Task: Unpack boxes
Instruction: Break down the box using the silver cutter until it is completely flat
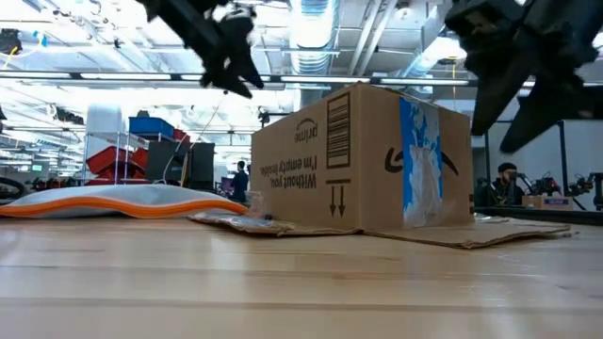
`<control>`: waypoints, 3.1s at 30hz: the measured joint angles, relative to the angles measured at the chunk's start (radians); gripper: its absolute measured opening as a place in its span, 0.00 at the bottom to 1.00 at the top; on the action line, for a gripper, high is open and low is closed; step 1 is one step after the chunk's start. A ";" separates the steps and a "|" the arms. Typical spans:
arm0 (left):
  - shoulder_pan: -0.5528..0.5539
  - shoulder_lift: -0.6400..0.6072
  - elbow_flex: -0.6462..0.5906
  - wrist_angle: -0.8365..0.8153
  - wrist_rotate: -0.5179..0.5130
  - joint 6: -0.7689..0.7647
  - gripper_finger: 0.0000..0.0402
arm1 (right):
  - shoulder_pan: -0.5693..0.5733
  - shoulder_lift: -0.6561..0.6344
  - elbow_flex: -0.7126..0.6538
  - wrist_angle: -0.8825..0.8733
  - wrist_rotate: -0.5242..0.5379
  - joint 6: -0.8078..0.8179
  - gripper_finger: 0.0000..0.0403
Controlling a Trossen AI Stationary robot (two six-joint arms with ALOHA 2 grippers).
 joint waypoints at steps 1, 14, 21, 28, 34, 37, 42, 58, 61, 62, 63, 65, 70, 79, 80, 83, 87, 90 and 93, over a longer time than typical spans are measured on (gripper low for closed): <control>0.030 0.033 0.000 0.013 0.038 0.000 0.59 | 0.000 0.030 0.000 0.026 0.014 0.014 0.40; -0.054 0.257 0.001 0.021 0.348 -0.044 0.59 | -0.093 0.035 0.000 -0.172 0.029 0.007 0.40; -0.201 0.208 -0.001 -0.075 0.340 -0.151 0.59 | -0.214 -0.085 0.000 -0.334 0.036 -0.234 0.40; -0.379 0.195 0.004 -0.202 0.238 -0.254 0.59 | -0.293 -0.095 0.000 -0.301 0.008 -0.487 0.40; -0.493 0.149 0.002 -0.303 0.204 -0.361 0.59 | -0.286 -0.093 0.001 -0.243 -0.010 -0.631 0.40; -0.539 0.086 -0.004 -0.349 0.133 -0.409 0.59 | -0.260 -0.093 0.006 -0.230 -0.025 -0.669 0.40; -0.574 -0.040 -0.005 -0.357 0.000 -0.461 0.59 | -0.198 -0.093 0.053 -0.256 -0.033 -0.738 0.40; -0.586 -0.080 -0.003 -0.369 -0.005 -0.512 0.59 | -0.060 -0.093 0.087 -0.236 -0.505 -0.871 0.40; -0.607 -0.080 -0.002 -0.378 -0.003 -0.512 0.59 | 0.056 -0.093 0.087 -0.206 -0.530 -0.780 0.40; -0.615 -0.080 -0.002 -0.383 -0.003 -0.512 0.59 | 0.102 -0.091 0.087 -0.198 -0.519 -0.752 0.40; -0.623 -0.080 -0.002 -0.383 -0.003 -0.512 0.59 | 0.147 -0.084 0.087 -0.193 -0.491 -0.722 0.40; -0.637 -0.080 -0.002 -0.380 -0.003 -0.512 0.59 | 0.235 -0.058 0.087 -0.200 -0.426 -0.657 0.40; -0.651 -0.080 -0.002 -0.380 -0.002 -0.510 0.59 | 0.365 0.062 0.084 -0.198 -0.315 -0.555 0.40; -0.651 -0.081 -0.002 -0.383 -0.002 -0.511 0.59 | 0.370 0.231 0.084 -0.126 -0.311 -0.532 0.40; -0.652 -0.081 -0.002 -0.388 -0.002 -0.512 0.59 | 0.369 0.238 0.084 -0.093 -0.312 -0.537 0.40; -0.652 -0.081 -0.002 -0.401 -0.002 -0.512 0.59 | 0.371 0.269 0.085 -0.032 -0.312 -0.570 0.40; -0.652 -0.081 -0.002 -0.408 -0.002 -0.514 0.59 | 0.370 0.326 0.087 -0.028 -0.321 -0.512 0.40; -0.652 -0.081 -0.002 -0.408 -0.002 -0.515 0.59 | 0.370 0.354 0.089 -0.027 -0.322 -0.471 0.40; -0.652 -0.081 -0.002 -0.405 -0.002 -0.515 0.59 | 0.370 0.358 0.090 -0.024 -0.324 -0.464 0.35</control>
